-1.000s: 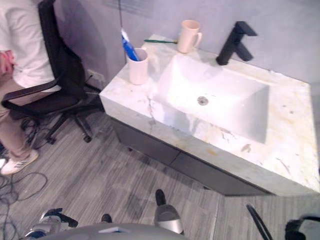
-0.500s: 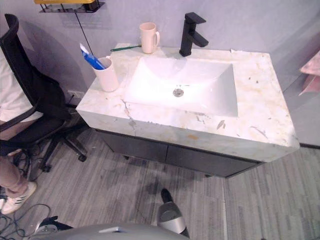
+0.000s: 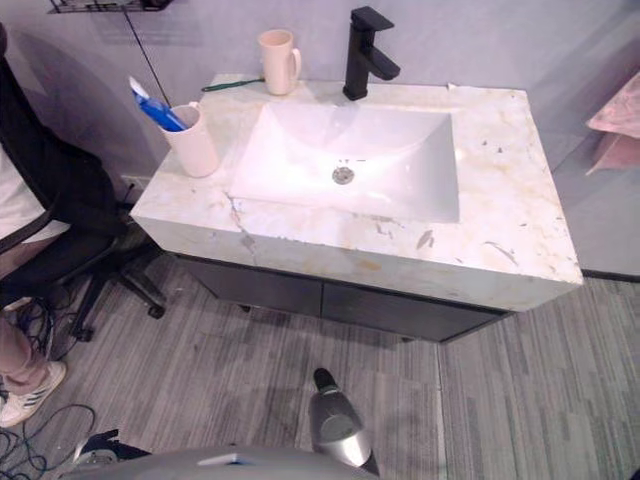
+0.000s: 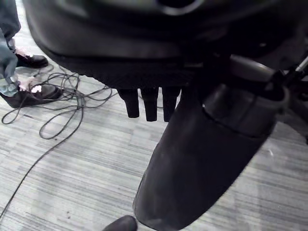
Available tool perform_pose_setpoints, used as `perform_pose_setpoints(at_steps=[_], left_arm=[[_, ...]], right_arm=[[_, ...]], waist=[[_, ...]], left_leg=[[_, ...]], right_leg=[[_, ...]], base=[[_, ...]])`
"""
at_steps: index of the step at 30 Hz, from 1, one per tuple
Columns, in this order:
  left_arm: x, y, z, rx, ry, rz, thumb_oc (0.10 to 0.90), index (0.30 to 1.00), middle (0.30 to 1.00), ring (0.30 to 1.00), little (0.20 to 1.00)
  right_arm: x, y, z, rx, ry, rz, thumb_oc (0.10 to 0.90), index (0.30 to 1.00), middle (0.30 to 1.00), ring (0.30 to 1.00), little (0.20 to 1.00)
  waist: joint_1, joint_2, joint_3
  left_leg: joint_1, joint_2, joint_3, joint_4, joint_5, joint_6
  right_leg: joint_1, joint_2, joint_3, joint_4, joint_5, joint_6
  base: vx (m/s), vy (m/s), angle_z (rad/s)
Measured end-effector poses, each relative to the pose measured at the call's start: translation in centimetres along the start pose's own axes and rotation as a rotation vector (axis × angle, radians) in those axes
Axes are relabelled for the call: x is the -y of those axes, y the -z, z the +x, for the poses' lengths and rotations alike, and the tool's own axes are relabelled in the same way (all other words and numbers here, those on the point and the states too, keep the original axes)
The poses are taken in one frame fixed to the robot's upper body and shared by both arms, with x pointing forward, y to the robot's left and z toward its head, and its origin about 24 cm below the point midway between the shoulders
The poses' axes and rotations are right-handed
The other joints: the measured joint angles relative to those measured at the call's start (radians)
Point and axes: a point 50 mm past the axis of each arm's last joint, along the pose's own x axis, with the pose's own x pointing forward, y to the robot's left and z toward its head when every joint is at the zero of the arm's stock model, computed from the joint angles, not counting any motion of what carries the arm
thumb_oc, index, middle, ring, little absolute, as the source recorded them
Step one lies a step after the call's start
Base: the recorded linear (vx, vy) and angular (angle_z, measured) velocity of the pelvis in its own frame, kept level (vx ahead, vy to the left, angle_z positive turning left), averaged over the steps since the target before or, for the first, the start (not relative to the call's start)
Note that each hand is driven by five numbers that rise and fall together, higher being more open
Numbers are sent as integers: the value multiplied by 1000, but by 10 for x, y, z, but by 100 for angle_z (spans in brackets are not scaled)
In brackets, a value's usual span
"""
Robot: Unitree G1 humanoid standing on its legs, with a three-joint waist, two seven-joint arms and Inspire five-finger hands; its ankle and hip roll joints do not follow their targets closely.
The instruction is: Organize the bathroom.
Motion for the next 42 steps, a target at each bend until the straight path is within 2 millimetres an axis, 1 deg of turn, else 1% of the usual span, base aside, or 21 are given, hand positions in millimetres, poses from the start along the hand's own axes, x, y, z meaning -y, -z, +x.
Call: perform_pose_setpoints(at_steps=[2, 3, 4, 5, 6, 8, 9, 10, 13, 16, 17, 19, 20, 22, 24, 25, 26, 27, 34, 38, 42], left_arm=[[-17, -18, 5, 34, -42, 4, 800, 900, 900, 900, 900], [-16, -31, 6, 44, -38, 16, 800, 900, 900, 900, 900], [-16, -31, 6, 44, -38, 16, 800, 900, 900, 900, 900], [-7, -35, 5, 53, -15, 5, 800, 900, 900, 900, 900], [13, -29, 0, 35, 38, -14, 800, 900, 900, 900, 900], [19, -29, -1, 13, 67, -33, 800, 900, 900, 900, 900], [17, -30, -1, 9, 69, -29, 800, 900, 900, 900, 900], [9, -34, 1, 21, 55, -26, 800, 900, 900, 900, 900], [-1, -38, 4, 37, 34, -21, 800, 900, 900, 900, 900], [-10, -32, 5, 19, 13, -12, 800, 900, 900, 900, 900], [-11, -26, 5, 2, 8, -9, 800, 900, 900, 900, 900], [-17, -16, 5, -26, -12, -14, 800, 900, 900, 900, 900], [-22, -4, 5, -55, -45, -58, 800, 900, 900, 900, 900], [-23, -7, 5, -31, -48, -61, 800, 900, 900, 900, 900], [-29, -16, 7, -11, -63, -63, 800, 900, 900, 900, 900], [-36, -20, 8, 1, -77, -63, 800, 900, 900, 900, 900], [-36, -25, 8, 11, -75, -74, 800, 900, 900, 900, 900], [-35, -27, 8, 16, -55, -74, 800, 900, 900, 900, 900], [-10, -20, 4, -4, 21, -49, 800, 900, 900, 900, 900], [-16, -11, 5, -33, -1, -69, 800, 900, 900, 900, 900], [-19, -19, 6, -11, -6, -120, 800, 900, 900, 900, 900]], right_arm=[[-1, 50, -4, -103, -6, -67, 800, 900, 900, 900, 900], [-4, 89, -12, -181, -30, -136, 800, 900, 900, 900, 900], [-4, 89, -12, -181, -30, -136, 800, 900, 900, 900, 900], [-16, 100, -22, -181, -80, -179, 800, 900, 900, 900, 900], [-45, 105, -41, -180, -214, -184, 800, 900, 900, 900, 900], [-61, 111, -55, -173, -300, -179, 800, 900, 900, 900, 900], [-60, 116, -57, -176, -311, -180, 800, 900, 900, 900, 900], [-50, 137, -57, -212, -303, -228, 800, 900, 900, 900, 900], [-30, 174, -61, -270, -280, -280, 800, 900, 900, 900, 900], [-19, 188, -62, -303, -267, -307, 800, 900, 900, 900, 900], [-17, 189, -61, -294, -277, -315, 800, 900, 900, 900, 900], [-25, 193, -69, -309, -320, -307, 800, 900, 900, 900, 900], [-40, 195, -81, -300, -393, -325, 800, 900, 900, 900, 900], [-44, 193, -84, -278, -429, -339, 800, 900, 900, 900, 900], [-44, 194, -85, -275, -430, -339, 800, 900, 900, 900, 900], [-42, 197, -86, -283, -430, -345, 800, 900, 900, 900, 900], [-45, 197, -88, -269, -444, -357, 800, 900, 900, 900, 900], [-58, 193, -99, -225, -516, -374, 800, 900, 900, 900, 900], [-71, 182, -108, -159, -594, -383, 800, 900, 900, 900, 900], [-76, 187, -116, -158, -623, -421, 800, 900, 900, 900, 900], [-55, 198, -103, -179, -576, -469, 800, 900, 900, 900, 900]], waist=[[13, -84, 21], [43, -129, 18], [43, -129, 18], [59, -142, 25], [109, -114, 28], [126, -72, 40], [127, -57, 52], [128, -52, 57], [115, -50, 58], [110, -58, 67], [110, -57, 71], [144, -45, 81], [184, -48, 90], [202, -43, 98], [209, -80, 105], [212, -118, 102], [219, -122, 116], [220, -114, 120], [218, -83, 98], [231, -105, 107], [224, -115, 106]], left_leg=[[-60, -6, -72, 177, 19, -20], [-209, -54, -224, 391, -26, 29], [-209, -54, -224, 391, -26, 29], [-253, -147, -289, 415, -92, 83], [-270, -317, -359, 299, -151, 181], [-262, -411, -384, 202, -142, 244], [-261, -405, -373, 195, -106, 281], [-239, -391, -360, 190, -51, 275], [-177, -383, -344, 80, -38, 285], [-154, -383, -301, 39, -2, 291], [-150, -357, -235, 47, 35, 290], [-139, -303, -133, 45, 34, 275], [-134, -261, -57, 32, 28, 267], [-126, -229, -51, 26, 29, 253], [-116, -238, -63, 31, 22, 222], [-116, -258, -76, 47, 9, 207], [-125, -258, -83, 80, -7, 185], [-149, -254, -160, 133, -32, 177], [-134, -237, -184, 111, -39, 165], [-92, -205, -92, 83, -30, 160], [-67, -212, -117, 67, -45, 160]], right_leg=[[1, 2, 36, 52, -16, -22], [19, -5, 60, -12, 24, -17], [19, -5, 60, -12, 24, -17], [28, -13, 103, -74, 88, -14], [31, -12, 179, -173, 127, 20], [29, 12, 192, -185, 149, 30], [34, 27, 156, -188, 158, 26], [53, 29, 126, -203, 161, 26], [36, 21, 104, -154, 97, 10], [5, 11, 84, -97, 89, 6], [1, -7, 16, -125, 84, 18], [-13, -31, -133, -106, 49, 26], [-63, -70, -235, 66, 24, -8], [-28, -101, -215, 108, -4, 3], [102, -138, -141, -43, 7, 22], [168, -158, -115, -117, 27, 53], [185, -153, -112, -139, 33, 65], [186, -127, -108, -146, 39, 54], [207, -98, -96, -226, 77, 33], [196, -95, -203, -225, 130, 34], [240, -104, -237, -251, 104, 6]], base=[[-68, -40, -11], [-57, 33, -15], [-16, 59, -41], [-11, 87, -135], [-40, 106, -173], [-31, 67, -136], [45, 57, -61], [55, 52, -23], [46, 27, -19], [23, -26, -41], [13, -67, -74], [-5, -123, -145], [-32, -121, -137], [13, -160, -79], [15, -147, -14], [-7, -131, 6], [22, -96, -17], [31, -70, -28], [2, -25, -19], [14, -63, -57], [62, -35, 12]])
